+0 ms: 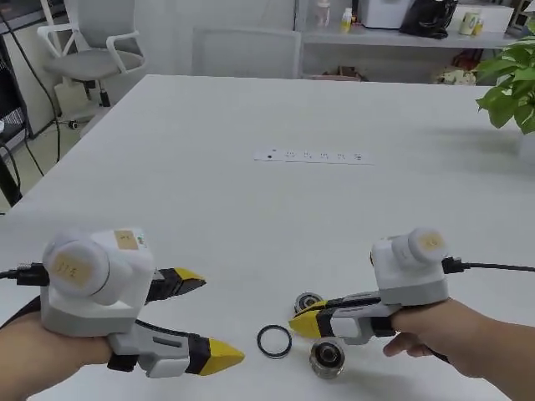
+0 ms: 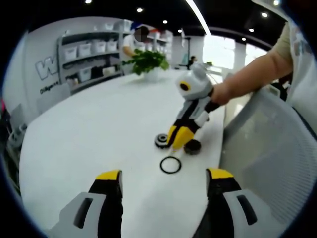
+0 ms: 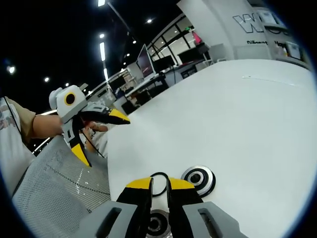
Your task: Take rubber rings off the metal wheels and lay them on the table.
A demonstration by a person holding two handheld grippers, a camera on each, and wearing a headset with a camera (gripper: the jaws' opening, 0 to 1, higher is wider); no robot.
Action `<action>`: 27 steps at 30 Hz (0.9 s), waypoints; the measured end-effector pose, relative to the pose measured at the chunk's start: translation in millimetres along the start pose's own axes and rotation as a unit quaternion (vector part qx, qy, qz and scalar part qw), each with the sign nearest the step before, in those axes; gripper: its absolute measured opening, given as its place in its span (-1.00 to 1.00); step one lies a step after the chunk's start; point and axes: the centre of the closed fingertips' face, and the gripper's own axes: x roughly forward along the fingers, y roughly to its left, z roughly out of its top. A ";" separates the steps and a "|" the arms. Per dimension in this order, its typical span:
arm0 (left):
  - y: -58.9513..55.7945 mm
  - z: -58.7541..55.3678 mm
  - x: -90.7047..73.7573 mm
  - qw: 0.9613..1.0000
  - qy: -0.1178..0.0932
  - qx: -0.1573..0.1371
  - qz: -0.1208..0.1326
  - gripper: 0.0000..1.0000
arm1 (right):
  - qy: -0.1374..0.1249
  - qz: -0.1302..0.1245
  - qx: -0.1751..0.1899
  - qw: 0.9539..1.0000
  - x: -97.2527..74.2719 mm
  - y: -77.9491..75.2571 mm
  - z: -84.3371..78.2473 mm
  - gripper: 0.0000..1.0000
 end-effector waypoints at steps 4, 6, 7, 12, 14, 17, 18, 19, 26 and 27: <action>4.8 4.1 1.7 1.000 0.000 0.003 0.001 0.38 | -0.017 -0.004 0.004 1.000 -7.3 -2.5 6.5 -0.80; 6.9 7.2 2.9 1.000 -0.002 0.001 0.002 0.37 | -0.024 -0.007 0.004 1.000 -11.8 -4.4 9.2 -0.78; 7.4 8.3 3.6 1.000 -0.003 -0.001 0.001 0.37 | -0.028 -0.009 0.003 1.000 -14.7 -5.1 10.7 -0.78; 11.1 11.7 9.3 1.000 0.004 0.007 -0.002 0.35 | -0.040 -0.017 0.004 0.999 -25.5 -10.4 16.1 -0.73; 13.0 14.4 11.4 1.000 0.003 0.005 -0.002 0.35 | -0.044 -0.022 0.003 0.999 -29.4 -13.6 17.2 -0.71; 15.5 17.1 15.5 1.000 0.001 0.001 -0.004 0.34 | -0.049 -0.029 0.000 0.998 -34.4 -17.5 18.3 -0.69; 15.8 17.1 17.9 1.000 0.002 0.003 -0.005 0.34 | -0.050 -0.030 -0.002 0.998 -35.5 -18.9 18.4 -0.68; 16.0 16.9 18.8 1.000 0.003 0.004 -0.006 0.34 | -0.050 -0.030 -0.004 0.998 -37.0 -19.5 18.4 -0.66; 18.3 17.7 33.0 1.000 0.013 0.007 -0.015 0.32 | -0.050 -0.047 -0.020 0.997 -44.5 -30.2 16.9 -0.58; 19.1 17.7 34.7 1.000 0.013 0.007 -0.016 0.32 | -0.049 -0.049 -0.022 0.997 -45.0 -31.5 16.5 -0.57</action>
